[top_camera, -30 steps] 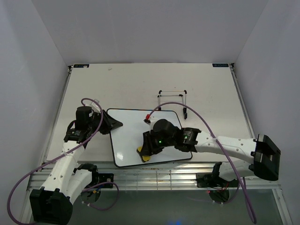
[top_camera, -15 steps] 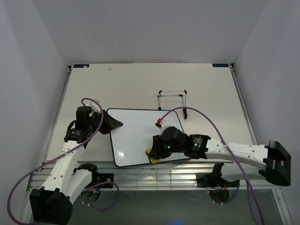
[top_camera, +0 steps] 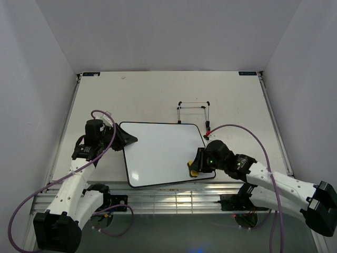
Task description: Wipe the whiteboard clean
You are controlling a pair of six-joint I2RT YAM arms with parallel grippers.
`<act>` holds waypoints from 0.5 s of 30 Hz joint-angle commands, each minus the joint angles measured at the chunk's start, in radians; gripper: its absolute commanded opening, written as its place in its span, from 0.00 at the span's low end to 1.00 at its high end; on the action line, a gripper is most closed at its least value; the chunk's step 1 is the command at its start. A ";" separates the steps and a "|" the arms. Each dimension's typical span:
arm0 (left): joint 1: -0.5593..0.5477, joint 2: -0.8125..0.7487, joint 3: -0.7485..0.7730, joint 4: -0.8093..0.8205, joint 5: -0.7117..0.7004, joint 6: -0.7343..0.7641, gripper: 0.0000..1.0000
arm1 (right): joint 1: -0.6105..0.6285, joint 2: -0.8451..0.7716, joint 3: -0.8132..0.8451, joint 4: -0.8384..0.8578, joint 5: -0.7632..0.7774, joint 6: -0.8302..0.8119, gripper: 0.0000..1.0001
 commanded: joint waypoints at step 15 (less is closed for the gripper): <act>0.008 -0.009 -0.025 0.071 -0.223 0.224 0.00 | 0.289 0.535 0.569 0.069 -0.235 -0.211 0.18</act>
